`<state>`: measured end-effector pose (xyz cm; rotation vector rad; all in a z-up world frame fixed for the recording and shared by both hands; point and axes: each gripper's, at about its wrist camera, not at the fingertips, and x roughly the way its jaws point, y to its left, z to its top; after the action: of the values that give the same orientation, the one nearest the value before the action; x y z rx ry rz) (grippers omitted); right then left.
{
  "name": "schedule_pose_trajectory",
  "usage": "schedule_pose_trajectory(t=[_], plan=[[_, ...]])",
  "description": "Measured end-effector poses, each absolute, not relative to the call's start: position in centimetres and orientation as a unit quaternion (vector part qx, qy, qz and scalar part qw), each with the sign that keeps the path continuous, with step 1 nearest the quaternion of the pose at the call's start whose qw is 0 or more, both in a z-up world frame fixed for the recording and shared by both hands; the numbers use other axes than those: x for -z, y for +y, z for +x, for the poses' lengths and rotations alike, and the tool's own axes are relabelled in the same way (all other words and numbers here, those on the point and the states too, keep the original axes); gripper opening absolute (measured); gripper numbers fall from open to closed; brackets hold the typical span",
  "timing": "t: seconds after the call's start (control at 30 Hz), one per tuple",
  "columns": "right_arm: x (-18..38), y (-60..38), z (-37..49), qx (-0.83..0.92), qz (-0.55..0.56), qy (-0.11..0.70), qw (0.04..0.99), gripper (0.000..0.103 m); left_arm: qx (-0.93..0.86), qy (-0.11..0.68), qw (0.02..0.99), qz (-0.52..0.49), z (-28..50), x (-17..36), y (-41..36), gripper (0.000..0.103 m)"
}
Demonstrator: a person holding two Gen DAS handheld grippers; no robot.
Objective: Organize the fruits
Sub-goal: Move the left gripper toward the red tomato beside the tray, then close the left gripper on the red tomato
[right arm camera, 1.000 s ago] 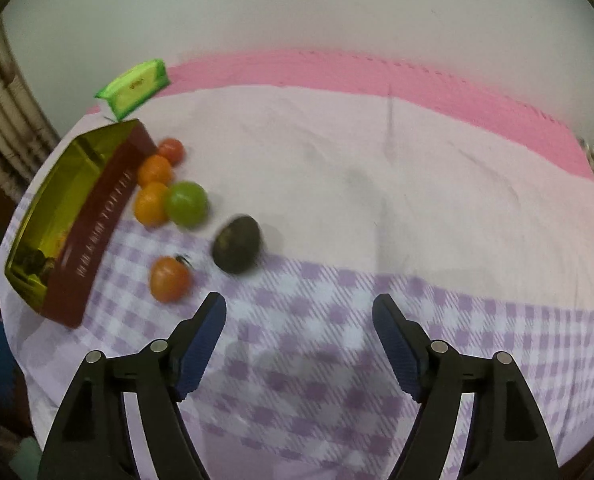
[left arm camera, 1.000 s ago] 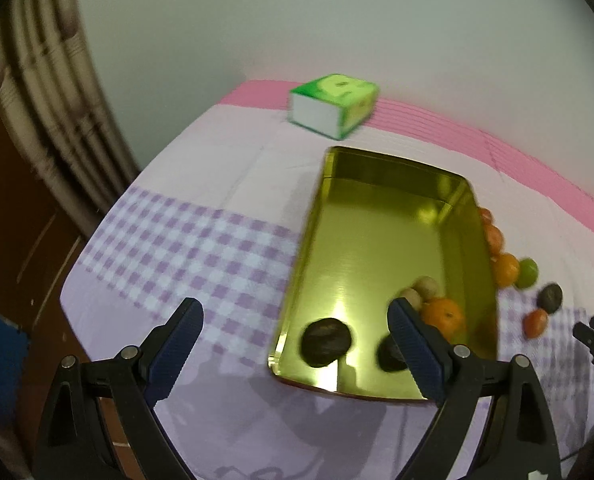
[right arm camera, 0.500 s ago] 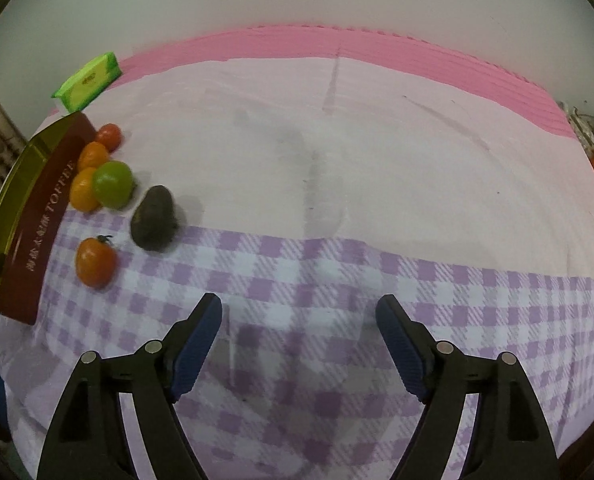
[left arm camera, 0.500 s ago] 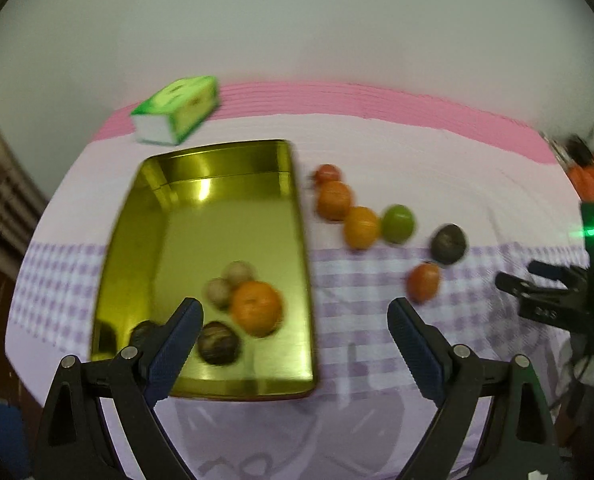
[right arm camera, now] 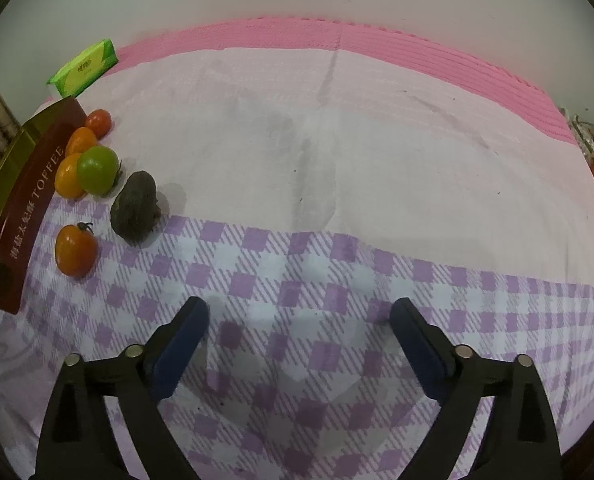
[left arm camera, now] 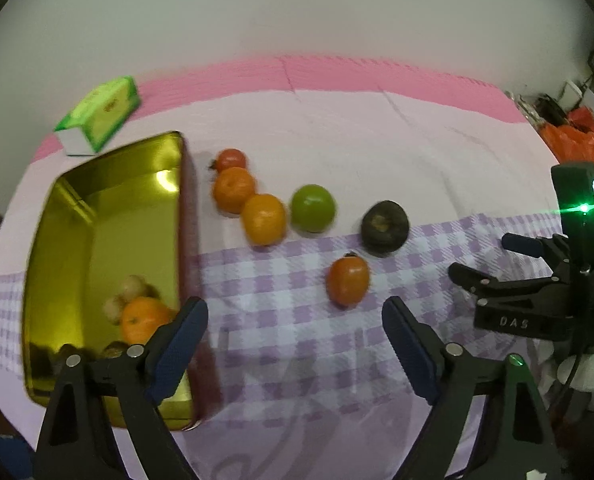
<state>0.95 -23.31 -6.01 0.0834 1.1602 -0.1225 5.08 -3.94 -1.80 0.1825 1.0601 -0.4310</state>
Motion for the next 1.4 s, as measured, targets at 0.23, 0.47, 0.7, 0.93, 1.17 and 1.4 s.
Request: schedule_pose_trajectory(t=[0.23,0.47,0.7,0.93,1.17,1.4], plan=[[6.2,-23.1,1.1,0.055,0.037,0.549,0.833,0.100,0.219,0.527,0.817,0.079,6.3,3.6,-5.9,0.066],[6.3,-22.8,1.2,0.053,0.035,0.549,0.834,0.103,0.224,0.541,0.806,0.080,7.3,4.8,-7.3,0.060],[6.3,-22.8,1.2,0.054,0.035,0.549,0.834,0.103,0.219,0.558,0.797,0.076,7.7,5.8,-7.6,0.053],[6.4,-22.9,1.2,0.054,0.036,0.548,0.834,0.103,0.222,0.551,0.800,0.080,7.8,5.9,-7.8,0.038],[6.4,-22.8,1.2,0.055,0.036,0.548,0.834,0.103,0.230,0.548,0.800,0.085,7.7,6.0,-7.9,0.027],[6.4,-22.9,1.2,0.055,0.036,0.547,0.834,0.103,0.228,0.547,0.802,0.083,7.5,5.5,-7.5,0.027]])
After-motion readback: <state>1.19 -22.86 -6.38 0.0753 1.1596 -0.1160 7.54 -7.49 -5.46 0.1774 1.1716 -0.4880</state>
